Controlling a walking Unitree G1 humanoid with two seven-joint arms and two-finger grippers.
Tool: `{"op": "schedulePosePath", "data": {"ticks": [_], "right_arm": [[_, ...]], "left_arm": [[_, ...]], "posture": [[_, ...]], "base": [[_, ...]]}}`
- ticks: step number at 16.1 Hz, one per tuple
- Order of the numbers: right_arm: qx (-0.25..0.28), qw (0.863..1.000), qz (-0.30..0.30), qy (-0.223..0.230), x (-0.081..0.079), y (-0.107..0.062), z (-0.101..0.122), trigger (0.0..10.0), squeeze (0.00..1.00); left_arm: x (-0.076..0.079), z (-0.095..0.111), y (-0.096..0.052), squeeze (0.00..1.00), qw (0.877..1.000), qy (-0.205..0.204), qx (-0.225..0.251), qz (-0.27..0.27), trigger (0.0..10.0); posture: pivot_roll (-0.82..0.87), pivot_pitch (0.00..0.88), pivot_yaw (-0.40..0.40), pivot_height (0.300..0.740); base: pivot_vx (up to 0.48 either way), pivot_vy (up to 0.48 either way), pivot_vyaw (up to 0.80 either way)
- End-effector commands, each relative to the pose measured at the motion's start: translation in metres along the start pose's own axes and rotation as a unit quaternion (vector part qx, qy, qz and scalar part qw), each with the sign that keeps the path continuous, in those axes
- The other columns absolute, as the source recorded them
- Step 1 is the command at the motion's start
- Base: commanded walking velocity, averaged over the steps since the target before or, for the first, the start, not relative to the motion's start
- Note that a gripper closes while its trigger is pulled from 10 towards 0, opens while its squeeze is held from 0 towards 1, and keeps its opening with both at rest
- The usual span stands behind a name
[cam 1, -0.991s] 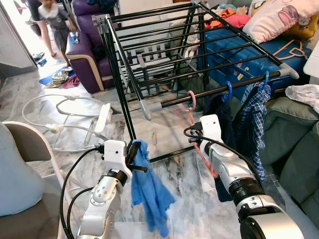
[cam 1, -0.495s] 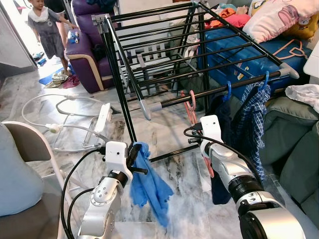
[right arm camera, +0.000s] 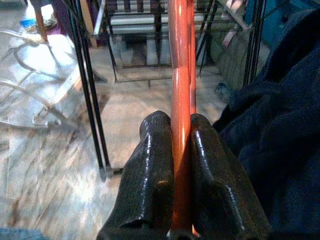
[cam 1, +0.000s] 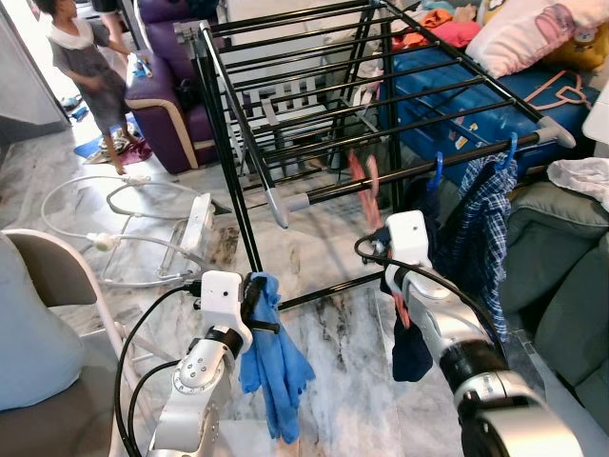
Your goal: Hang hanger
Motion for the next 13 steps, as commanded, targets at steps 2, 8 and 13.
{"op": "schedulePosePath", "data": {"ticks": [2, 8, 13], "right_arm": [[0.058, 0.998, 0.012, -0.003, -0.003, -0.008, 0.019, 2.5, 0.0], [0.043, 0.999, -0.005, 0.002, 0.015, -0.05, -0.013, 10.0, 0.0], [0.03, 1.0, 0.002, 0.0, 0.015, -0.061, -0.018, 10.0, 0.0]], "left_arm": [[-0.004, 0.004, 0.002, 0.0, 1.0, 0.008, 0.004, 0.011, 10.0], [-0.011, 0.002, 0.003, 0.0, 0.999, 0.025, -0.005, 0.038, 10.0], [-0.013, 0.004, 0.004, 0.0, 0.998, 0.035, -0.004, 0.043, 10.0]], "posture": [[-0.13, 0.0, 0.076, 0.74], [-0.14, 0.0, 0.081, 0.74], [-0.15, 0.0, 0.091, 0.74]], "base": [[0.0, 0.0, 0.0], [0.0, 0.0, 0.0], [0.0, 0.0, 0.0]]}}
Point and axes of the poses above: a point about 5 cm out from each wrist's last joint towards the gripper, its own y axis pointing out of the wrist towards the gripper, its own z axis along the axis of the wrist's last joint, x = y × z, the point moved 4 cm from there along y, pointing out of the wrist towards the gripper, and after that the axes turned 3 degrees about y, right-handed, at the moved point
